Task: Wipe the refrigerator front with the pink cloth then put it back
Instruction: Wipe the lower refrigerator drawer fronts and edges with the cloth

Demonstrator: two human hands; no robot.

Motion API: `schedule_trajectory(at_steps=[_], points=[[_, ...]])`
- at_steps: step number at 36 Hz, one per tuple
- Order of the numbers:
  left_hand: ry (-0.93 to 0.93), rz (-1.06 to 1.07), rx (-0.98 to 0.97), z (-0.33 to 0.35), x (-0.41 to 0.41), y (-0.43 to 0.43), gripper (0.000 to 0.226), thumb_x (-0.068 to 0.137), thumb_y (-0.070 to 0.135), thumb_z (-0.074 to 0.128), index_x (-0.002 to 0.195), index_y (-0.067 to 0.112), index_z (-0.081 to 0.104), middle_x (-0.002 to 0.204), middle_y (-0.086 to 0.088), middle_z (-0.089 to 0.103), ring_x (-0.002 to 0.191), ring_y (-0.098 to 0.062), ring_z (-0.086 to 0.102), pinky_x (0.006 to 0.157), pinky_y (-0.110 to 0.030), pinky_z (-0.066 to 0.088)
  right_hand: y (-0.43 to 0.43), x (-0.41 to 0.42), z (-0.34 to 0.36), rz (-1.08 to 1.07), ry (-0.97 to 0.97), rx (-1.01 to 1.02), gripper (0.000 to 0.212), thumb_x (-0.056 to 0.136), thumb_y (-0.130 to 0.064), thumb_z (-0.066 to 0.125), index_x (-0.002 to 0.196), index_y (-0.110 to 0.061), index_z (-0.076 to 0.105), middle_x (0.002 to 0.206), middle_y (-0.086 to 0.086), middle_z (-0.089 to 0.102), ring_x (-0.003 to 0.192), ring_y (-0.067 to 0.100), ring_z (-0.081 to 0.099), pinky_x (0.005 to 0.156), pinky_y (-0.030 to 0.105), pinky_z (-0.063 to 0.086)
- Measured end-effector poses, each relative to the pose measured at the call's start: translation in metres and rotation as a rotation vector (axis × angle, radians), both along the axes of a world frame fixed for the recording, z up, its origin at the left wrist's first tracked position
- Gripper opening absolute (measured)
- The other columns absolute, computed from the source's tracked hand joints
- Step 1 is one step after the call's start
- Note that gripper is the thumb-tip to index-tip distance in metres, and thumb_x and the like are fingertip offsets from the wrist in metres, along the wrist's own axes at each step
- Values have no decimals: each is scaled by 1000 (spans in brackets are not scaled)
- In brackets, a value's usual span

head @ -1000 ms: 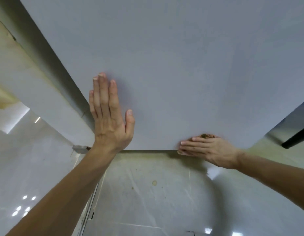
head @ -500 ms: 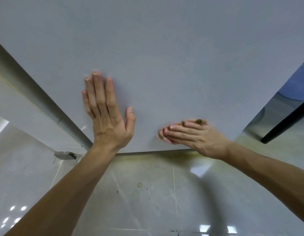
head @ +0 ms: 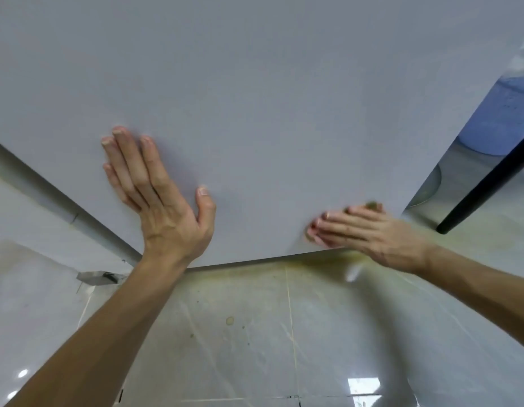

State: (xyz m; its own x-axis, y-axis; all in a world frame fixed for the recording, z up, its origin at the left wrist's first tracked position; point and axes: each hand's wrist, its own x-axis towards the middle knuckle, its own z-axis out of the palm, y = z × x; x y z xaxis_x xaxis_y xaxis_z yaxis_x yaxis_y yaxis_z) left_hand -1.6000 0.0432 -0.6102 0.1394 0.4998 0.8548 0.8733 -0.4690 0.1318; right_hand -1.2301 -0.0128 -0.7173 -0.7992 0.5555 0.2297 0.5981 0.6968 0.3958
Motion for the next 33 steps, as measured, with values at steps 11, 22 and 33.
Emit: schedule_trajectory(at_steps=[11, 22, 33], points=[[-16, -1, 25, -2, 0, 3, 82, 90, 22, 57, 146, -25, 19, 149, -56, 19, 143, -63, 8, 127, -54, -4, 17, -12, 66, -130, 426, 536, 99, 78, 7, 83, 162, -11, 33, 174, 9, 16, 161, 29, 16, 131, 50, 7], [27, 3, 47, -7, -8, 9, 82, 93, 30, 54, 152, -13, 17, 156, -38, 12, 150, -55, 5, 129, -50, -5, -2, 8, -12, -114, -22, 233, 67, 101, 0, 21, 167, -9, 10, 176, 1, -1, 163, 19, 0, 132, 41, -2], [19, 28, 62, -9, -6, 6, 91, 86, 19, 65, 155, -12, 14, 159, -39, 12, 159, -37, -6, 128, -56, -2, 11, -16, 105, -237, 505, 518, 80, 102, -4, 57, 167, -10, 12, 176, 7, -4, 163, 25, 0, 131, 48, 0]])
